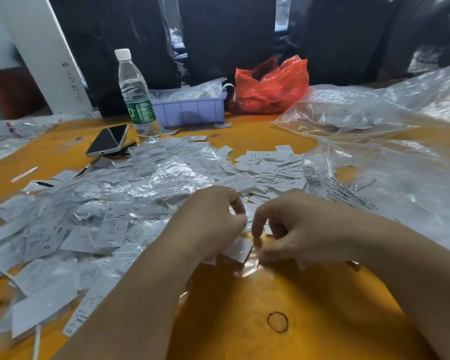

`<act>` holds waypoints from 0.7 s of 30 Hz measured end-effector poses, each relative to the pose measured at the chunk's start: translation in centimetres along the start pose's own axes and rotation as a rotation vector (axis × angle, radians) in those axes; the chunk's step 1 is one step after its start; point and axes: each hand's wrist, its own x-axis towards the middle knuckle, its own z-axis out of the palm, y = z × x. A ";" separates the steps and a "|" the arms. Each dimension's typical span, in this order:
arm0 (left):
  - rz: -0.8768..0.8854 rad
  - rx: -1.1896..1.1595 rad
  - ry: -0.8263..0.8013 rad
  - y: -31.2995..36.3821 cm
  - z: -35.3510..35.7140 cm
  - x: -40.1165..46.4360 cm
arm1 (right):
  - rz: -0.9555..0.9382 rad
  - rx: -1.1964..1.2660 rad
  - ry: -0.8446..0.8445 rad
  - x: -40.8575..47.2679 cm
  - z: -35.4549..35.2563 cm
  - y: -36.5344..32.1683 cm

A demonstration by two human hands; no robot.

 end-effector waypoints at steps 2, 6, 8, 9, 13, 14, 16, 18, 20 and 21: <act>0.014 0.003 -0.005 0.0 0.1 0.0 | -0.012 -0.048 0.037 0.2 -0.1 0.1; 0.047 -0.079 0.028 0.0 0.0 -0.2 | -0.018 0.039 0.149 0.1 -0.8 0.2; 0.068 -0.178 0.060 0.2 0.0 -0.3 | -0.010 0.175 0.296 0.0 -1.5 0.4; 0.083 -0.225 0.066 0.3 0.0 -0.3 | -0.002 0.241 0.373 0.0 -1.9 0.5; 0.122 -0.377 0.001 1.0 0.1 -0.3 | 0.024 0.458 0.500 0.1 -2.4 0.8; 0.115 -0.421 -0.029 1.1 0.0 -0.4 | 0.027 0.479 0.512 0.2 -2.3 0.8; 0.092 -0.529 -0.091 1.3 -0.1 -0.5 | 0.038 0.496 0.539 0.3 -2.1 0.7; 0.104 -0.554 -0.106 1.3 0.1 -0.6 | 0.051 0.518 0.551 0.4 -2.0 0.5; 0.135 -0.483 -0.060 1.1 0.4 -0.4 | 0.069 0.579 0.561 0.5 -2.0 0.6; 0.142 -0.461 -0.035 1.1 0.5 -0.4 | 0.081 0.631 0.565 0.5 -2.1 0.7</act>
